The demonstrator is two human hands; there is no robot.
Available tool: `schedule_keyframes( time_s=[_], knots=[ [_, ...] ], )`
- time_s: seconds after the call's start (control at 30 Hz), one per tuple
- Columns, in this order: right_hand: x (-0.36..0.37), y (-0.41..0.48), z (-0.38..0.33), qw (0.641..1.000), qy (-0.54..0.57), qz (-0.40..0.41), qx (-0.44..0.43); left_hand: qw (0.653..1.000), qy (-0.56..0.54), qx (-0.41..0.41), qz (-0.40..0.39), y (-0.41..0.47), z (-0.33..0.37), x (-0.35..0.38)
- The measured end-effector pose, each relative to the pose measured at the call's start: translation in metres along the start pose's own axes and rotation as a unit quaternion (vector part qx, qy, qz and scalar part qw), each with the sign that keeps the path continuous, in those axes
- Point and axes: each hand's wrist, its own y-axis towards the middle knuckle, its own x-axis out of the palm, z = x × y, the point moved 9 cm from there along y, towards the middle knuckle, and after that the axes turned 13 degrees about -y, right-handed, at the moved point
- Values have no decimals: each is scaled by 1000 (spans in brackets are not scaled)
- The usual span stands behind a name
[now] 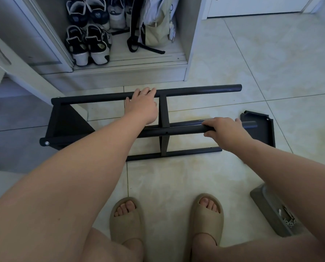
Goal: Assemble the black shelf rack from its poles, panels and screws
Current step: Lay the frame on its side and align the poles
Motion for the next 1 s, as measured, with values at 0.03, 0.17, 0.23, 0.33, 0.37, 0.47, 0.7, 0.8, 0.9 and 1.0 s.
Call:
schedule_keyframes(
  time_s=[0.03, 0.17, 0.23, 0.33, 0.37, 0.47, 0.7, 0.8, 0.9, 1.0],
  knots=[
    [0, 1, 0, 1000, -6, 5, -1, 1000, 1, 0, -3, 3, 1, -1],
    [-2, 3, 1, 999, -23, 32, -15, 1000, -3, 2, -1, 6, 3, -2],
    [-2, 6, 1, 999, -28, 41, -20, 1000, -4, 2, 1, 6, 2, -1],
    [-1, 10, -3, 998, -34, 46, -22, 1000, 4, 7, -3, 8, -4, -2],
    [0, 12, -5, 998, -35, 49, -22, 1000, 5, 8, -6, 10, -7, -3],
    [0, 15, -12, 997, -37, 59, -21, 1000, 20, 3, -13, 11, -13, -4],
    [-1, -3, -8, 999, -9, 37, -34, 999, 26, 10, 37, -17, 1, -4],
    [-5, -22, 7, 999, -17, 32, -20, 996, 26, 59, 68, -32, 24, -12],
    [-6, -47, 32, 999, -28, 38, 0, 988, 47, 142, 39, -55, 66, 2],
    [1, -74, 70, 998, -44, 29, 37, 969, 74, 236, -7, -82, 117, 30]
  ],
)
